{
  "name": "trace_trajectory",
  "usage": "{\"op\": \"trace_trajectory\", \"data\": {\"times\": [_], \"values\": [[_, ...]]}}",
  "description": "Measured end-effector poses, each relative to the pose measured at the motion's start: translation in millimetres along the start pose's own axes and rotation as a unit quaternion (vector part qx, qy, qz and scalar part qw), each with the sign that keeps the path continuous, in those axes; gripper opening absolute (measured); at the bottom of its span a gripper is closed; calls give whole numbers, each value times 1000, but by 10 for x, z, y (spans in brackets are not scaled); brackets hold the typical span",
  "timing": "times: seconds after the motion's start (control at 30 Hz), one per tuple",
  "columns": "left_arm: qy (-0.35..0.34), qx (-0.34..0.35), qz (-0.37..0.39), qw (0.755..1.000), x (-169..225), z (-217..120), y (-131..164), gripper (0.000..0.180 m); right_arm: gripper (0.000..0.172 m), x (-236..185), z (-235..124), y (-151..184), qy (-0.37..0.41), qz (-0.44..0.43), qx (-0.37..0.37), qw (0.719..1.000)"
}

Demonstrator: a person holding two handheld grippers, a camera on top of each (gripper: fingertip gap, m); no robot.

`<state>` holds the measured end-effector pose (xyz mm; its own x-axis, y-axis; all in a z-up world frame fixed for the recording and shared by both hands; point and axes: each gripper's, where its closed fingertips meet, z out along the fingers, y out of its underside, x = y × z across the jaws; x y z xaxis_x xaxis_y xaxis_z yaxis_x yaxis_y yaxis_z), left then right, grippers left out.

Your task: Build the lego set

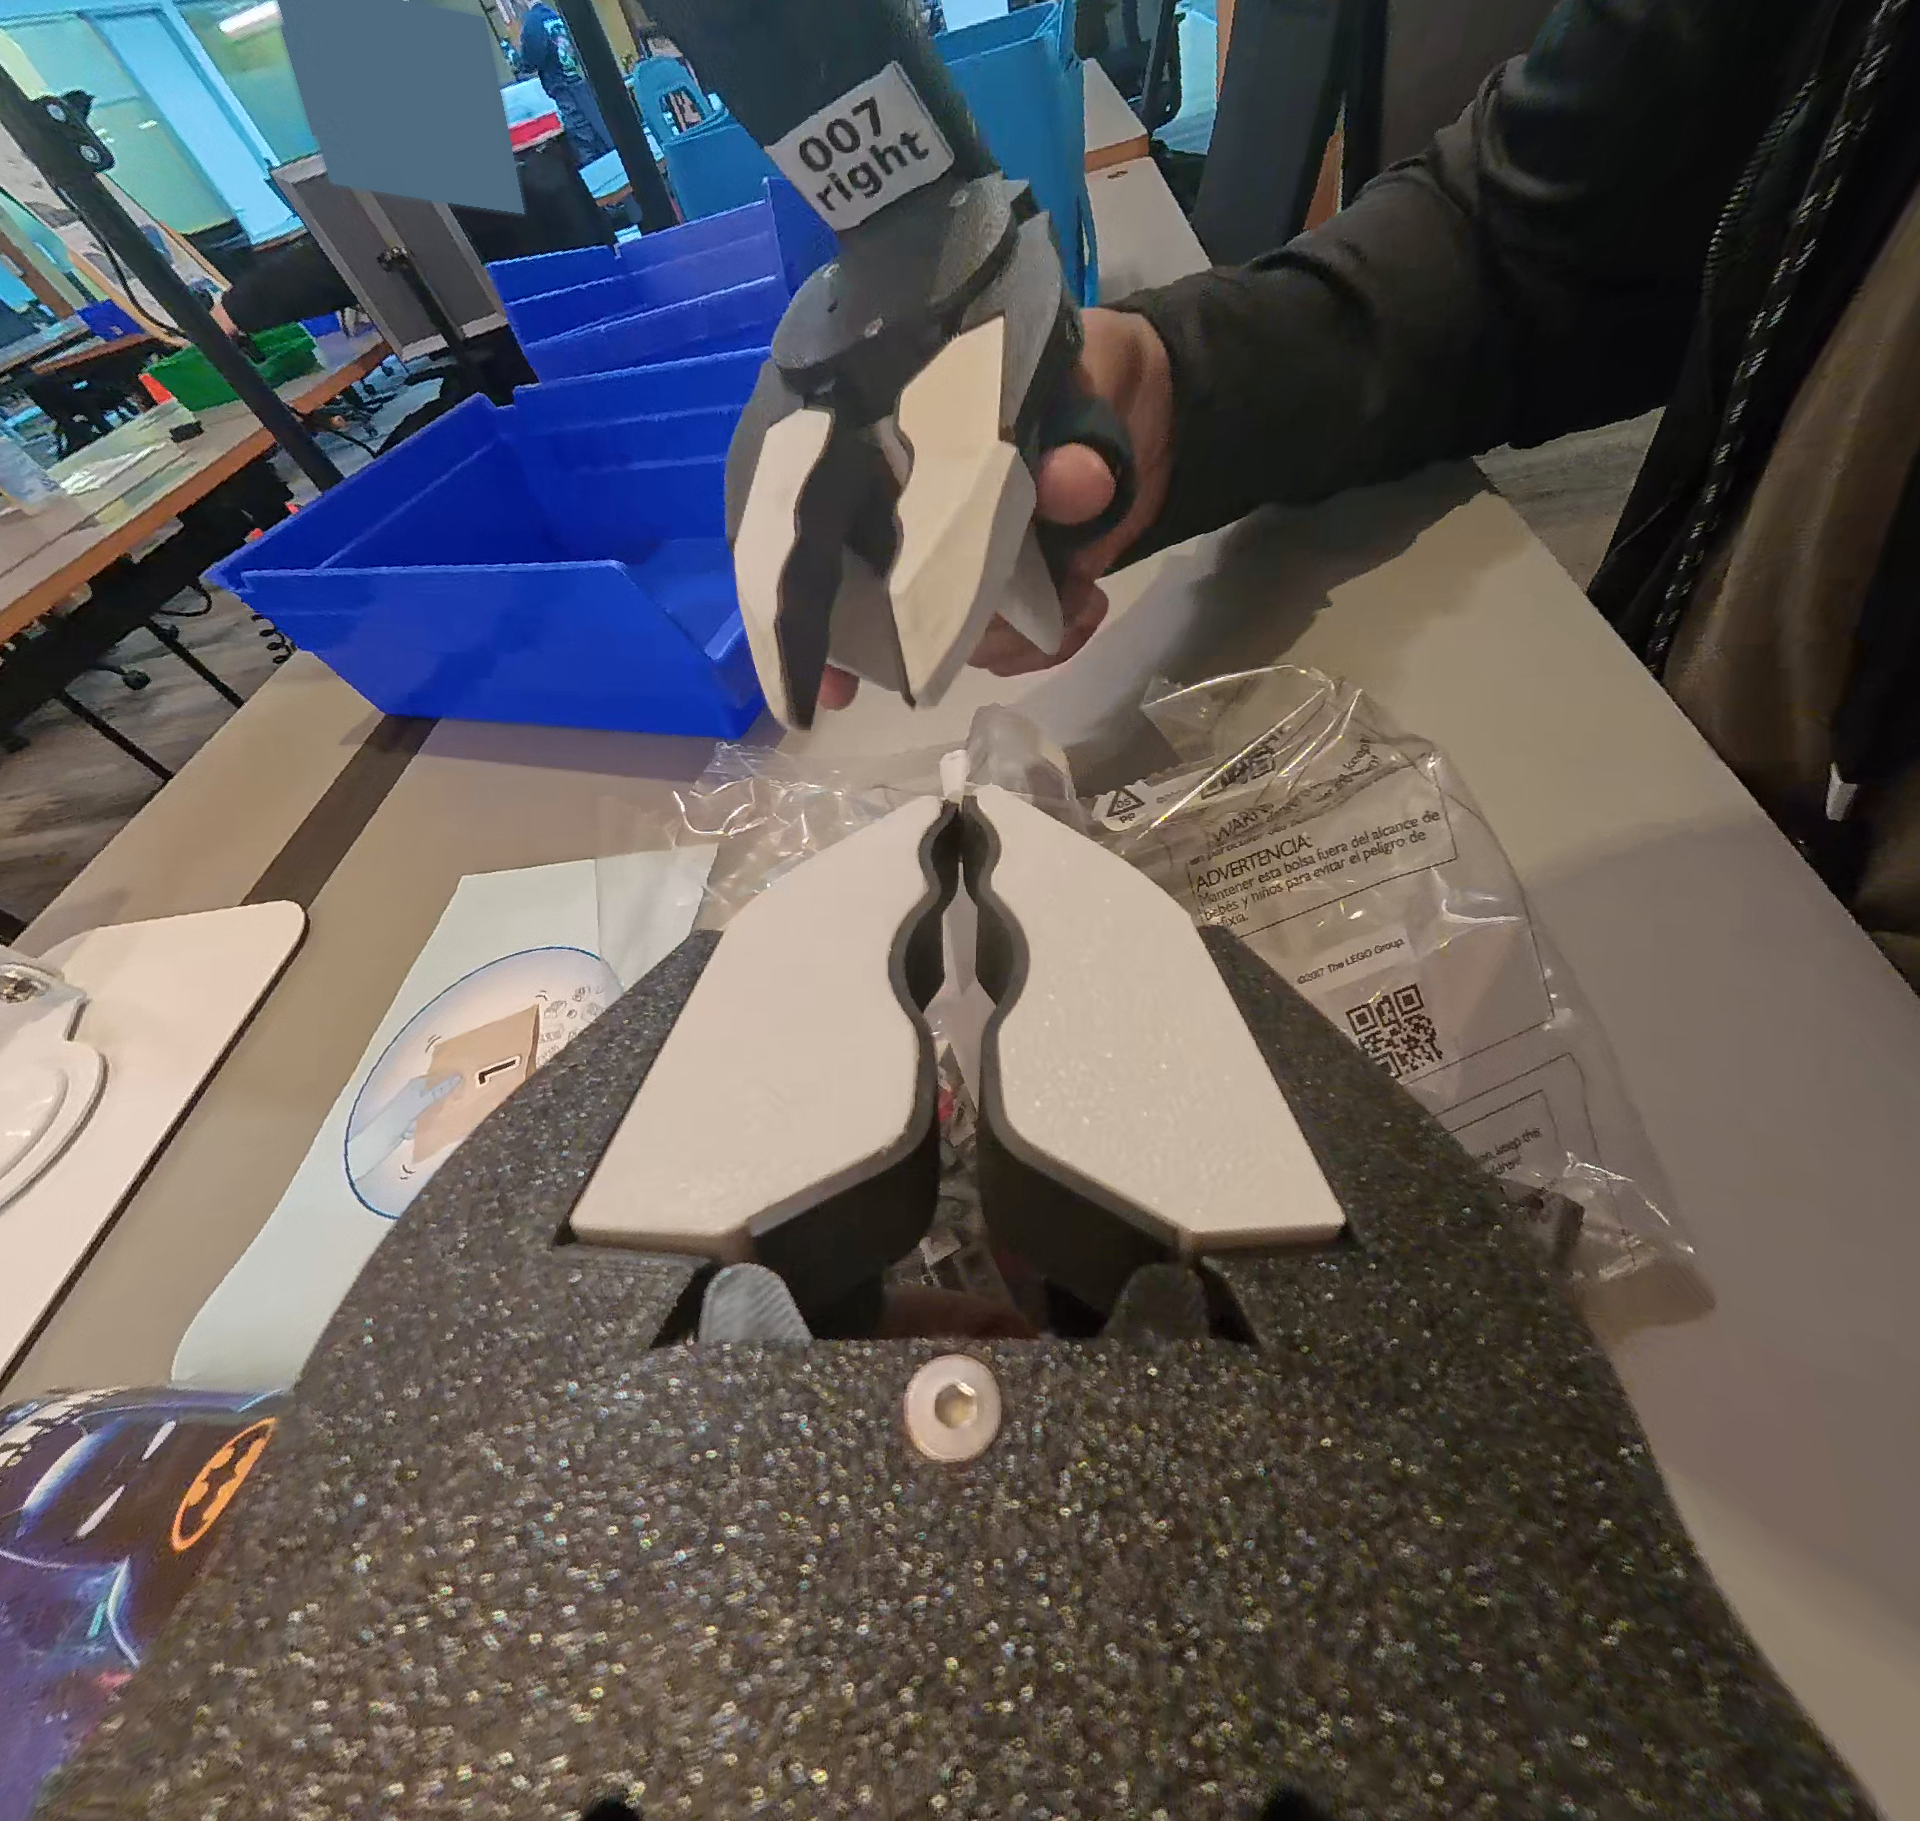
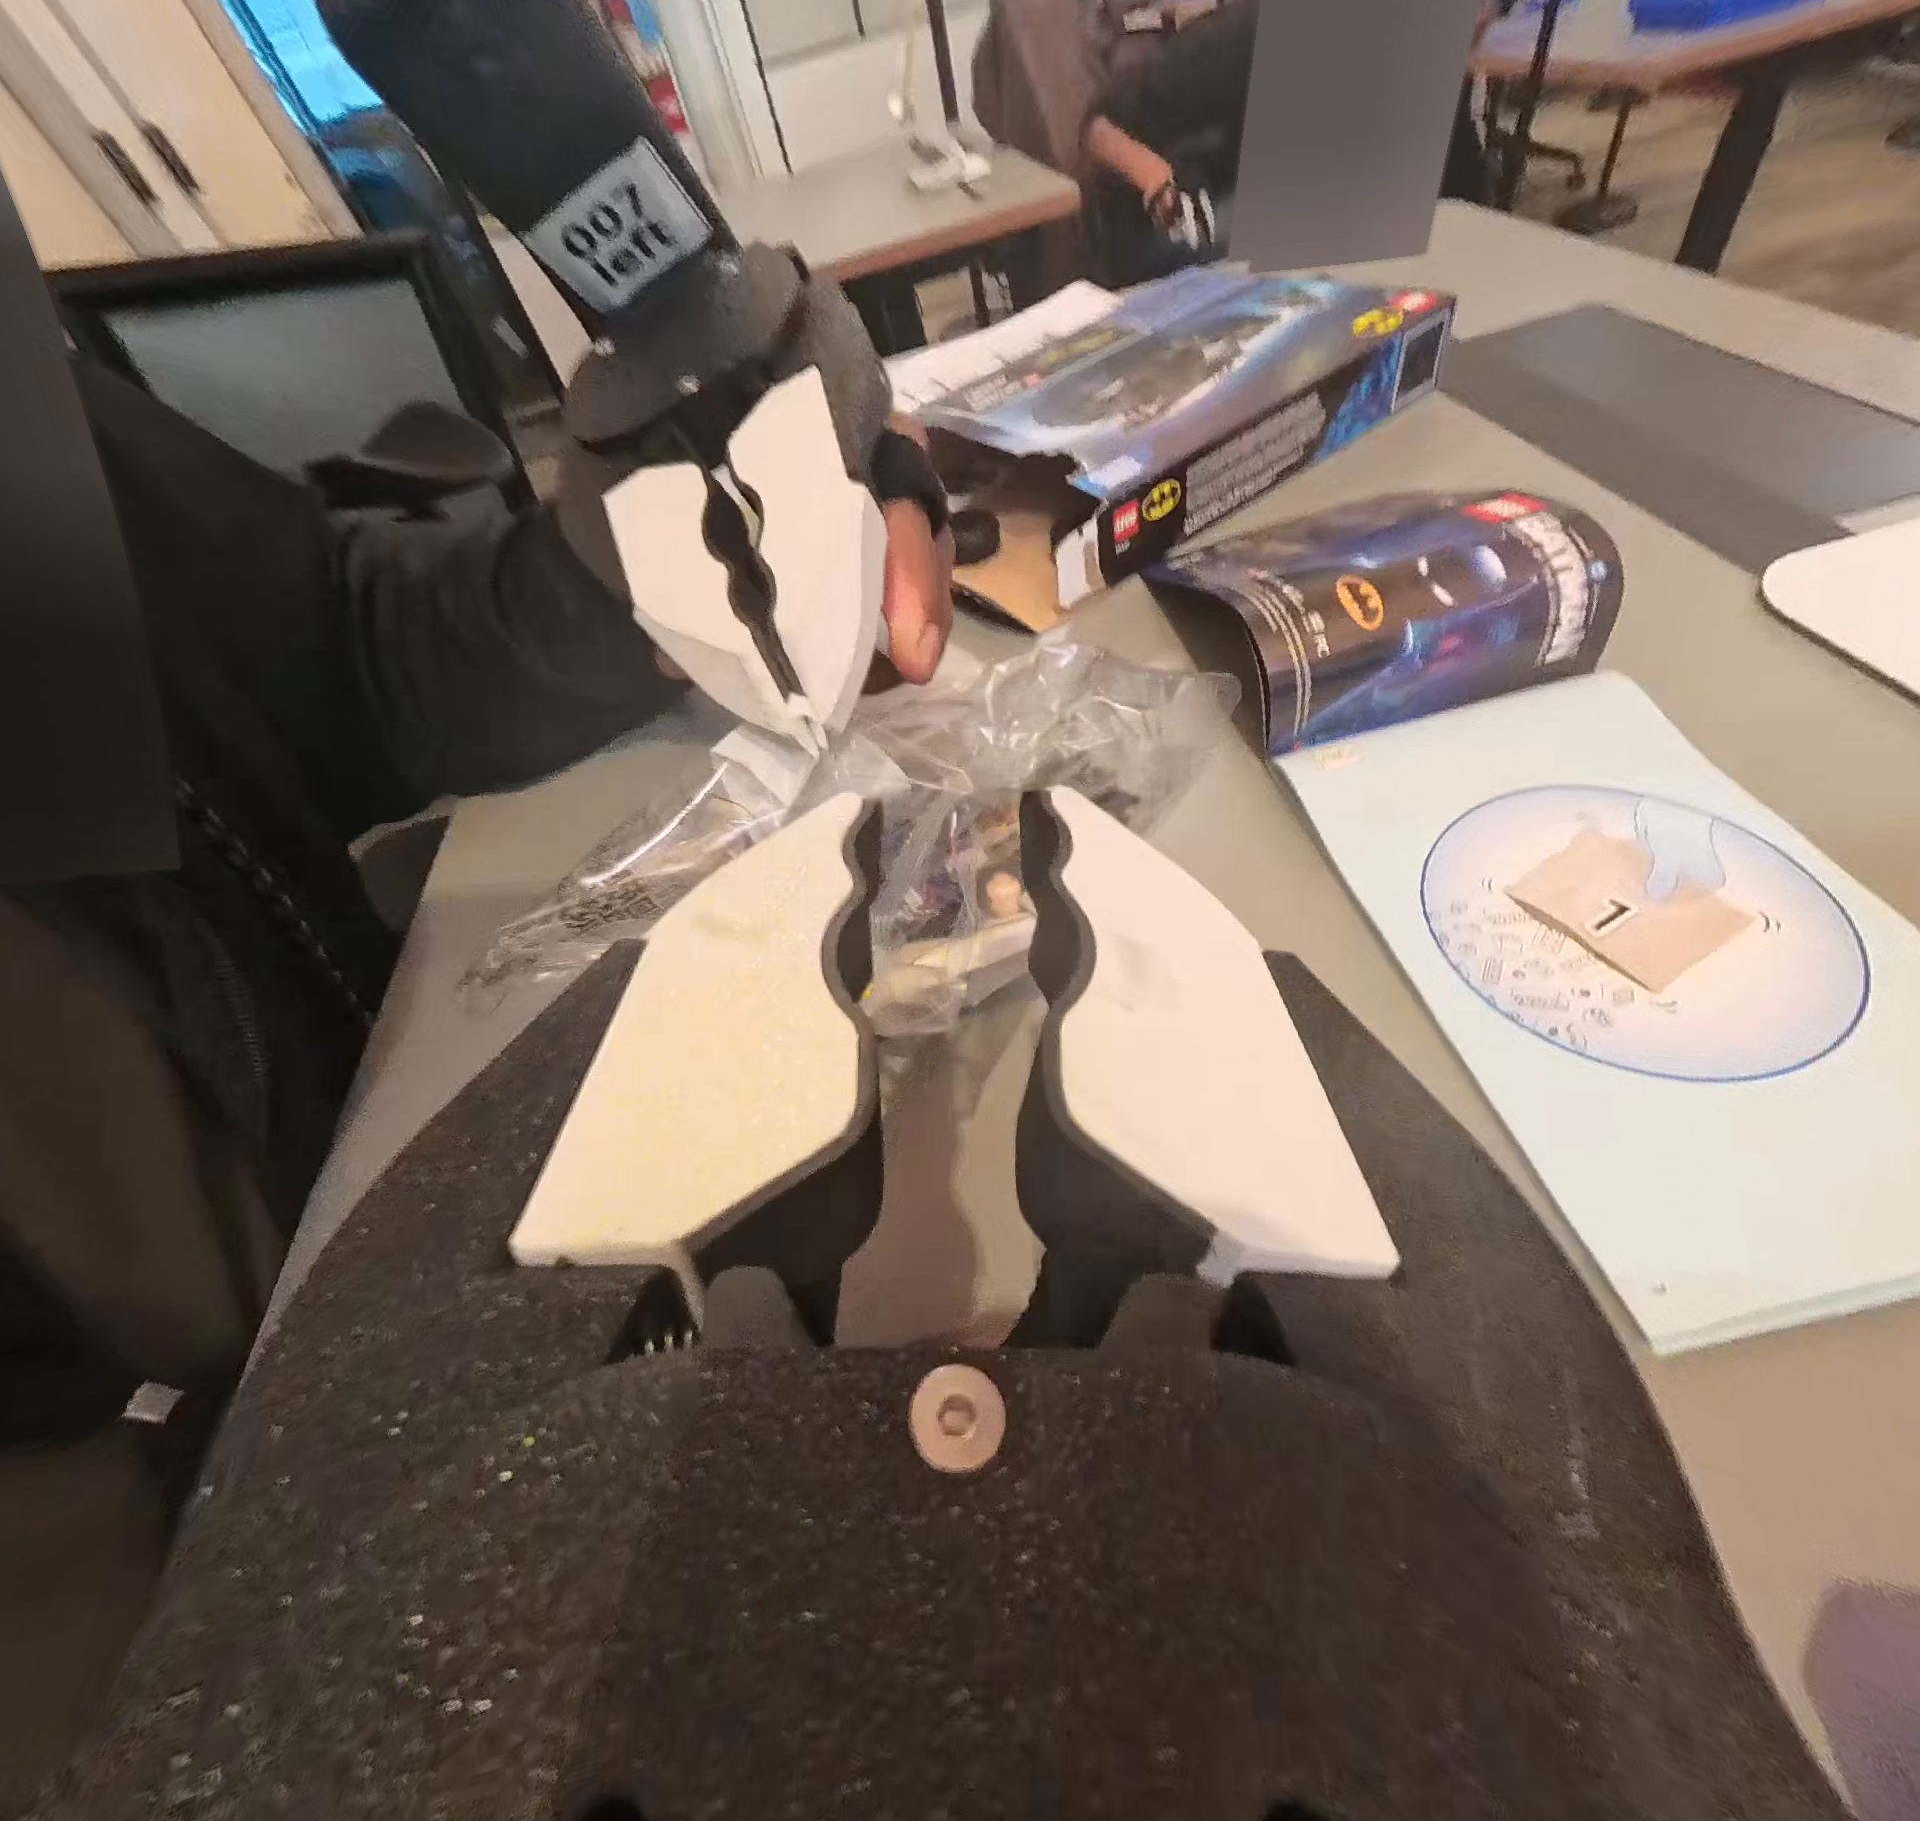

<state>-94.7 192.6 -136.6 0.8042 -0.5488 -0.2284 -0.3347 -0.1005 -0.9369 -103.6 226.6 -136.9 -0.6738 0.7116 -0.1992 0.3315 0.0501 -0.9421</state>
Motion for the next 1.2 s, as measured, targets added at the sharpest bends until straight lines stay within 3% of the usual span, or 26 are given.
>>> {"op": "trace_trajectory", "data": {"times": [0.2,0.33,0.9,1.0,1.2], "values": [[-5,-11,10,1000,19,58,12,0,24,26,126,168,24,18,-58,998],[-12,-26,17,999,14,75,53,0,1,111,127,231,52,6,-71,996],[-16,-25,9,1000,-23,50,89,0,0,559,-39,460,130,73,-97,984],[-16,-24,7,1000,-28,45,87,0,0,538,-45,426,115,82,-84,986],[-20,-11,6,1000,-42,33,52,0,6,476,-135,176,102,7,-34,994]]}}
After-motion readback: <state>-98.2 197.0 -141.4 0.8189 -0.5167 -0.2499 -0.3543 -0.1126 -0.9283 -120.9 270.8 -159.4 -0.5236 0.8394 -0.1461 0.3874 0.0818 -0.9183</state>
